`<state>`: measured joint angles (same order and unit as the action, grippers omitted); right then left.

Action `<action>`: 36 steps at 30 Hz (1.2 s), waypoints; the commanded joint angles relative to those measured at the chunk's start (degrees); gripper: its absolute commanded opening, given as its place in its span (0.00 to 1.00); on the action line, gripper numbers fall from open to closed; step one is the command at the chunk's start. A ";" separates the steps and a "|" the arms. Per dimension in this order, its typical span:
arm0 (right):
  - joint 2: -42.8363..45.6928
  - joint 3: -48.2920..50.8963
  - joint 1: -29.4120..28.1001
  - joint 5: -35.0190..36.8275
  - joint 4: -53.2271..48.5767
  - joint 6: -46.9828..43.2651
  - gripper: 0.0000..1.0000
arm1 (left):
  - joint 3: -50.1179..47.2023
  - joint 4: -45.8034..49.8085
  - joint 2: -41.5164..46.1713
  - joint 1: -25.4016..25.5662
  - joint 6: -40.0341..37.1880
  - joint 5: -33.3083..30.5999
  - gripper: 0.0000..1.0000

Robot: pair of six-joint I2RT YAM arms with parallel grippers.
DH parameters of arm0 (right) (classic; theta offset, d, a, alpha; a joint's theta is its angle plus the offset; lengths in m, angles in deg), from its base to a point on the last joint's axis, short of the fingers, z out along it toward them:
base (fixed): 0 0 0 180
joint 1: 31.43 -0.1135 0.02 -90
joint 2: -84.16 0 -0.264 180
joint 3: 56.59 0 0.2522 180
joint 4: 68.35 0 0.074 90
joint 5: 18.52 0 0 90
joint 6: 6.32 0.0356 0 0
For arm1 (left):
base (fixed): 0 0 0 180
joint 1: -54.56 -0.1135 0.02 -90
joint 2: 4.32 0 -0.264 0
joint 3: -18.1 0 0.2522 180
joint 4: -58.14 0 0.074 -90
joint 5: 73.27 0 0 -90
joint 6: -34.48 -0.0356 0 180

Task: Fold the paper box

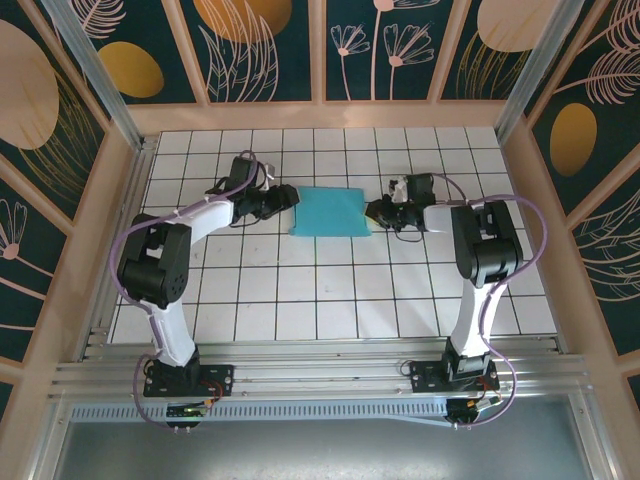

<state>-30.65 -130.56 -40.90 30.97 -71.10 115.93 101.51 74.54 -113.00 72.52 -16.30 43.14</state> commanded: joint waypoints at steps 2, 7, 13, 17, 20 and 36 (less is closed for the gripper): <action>-5.45 4.00 3.00 3.80 -6.14 -1.40 0.13 | -2.09 -3.82 -2.75 -0.48 3.20 3.03 0.65; -5.69 3.76 3.39 3.16 -6.67 -1.66 0.14 | -3.41 -13.63 -4.44 -0.42 5.77 11.70 0.72; -5.45 3.07 3.33 3.16 -7.40 -1.67 0.16 | -3.11 -19.62 -3.25 -0.08 8.14 14.39 0.75; -3.64 3.00 3.34 5.00 -8.03 -2.08 0.19 | 3.06 -10.14 -2.88 1.84 0.82 10.28 0.78; -2.24 2.71 3.35 6.50 -7.43 -2.45 0.22 | 10.89 -2.55 -4.81 4.66 -7.18 6.72 0.78; -3.32 -1.13 3.18 6.17 -7.41 -1.31 0.24 | 3.65 -12.65 -0.64 19.20 -58.49 -9.32 0.95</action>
<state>-31.41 -131.50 -38.06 31.01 -73.81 115.51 111.34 70.38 -118.64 87.68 -58.33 39.34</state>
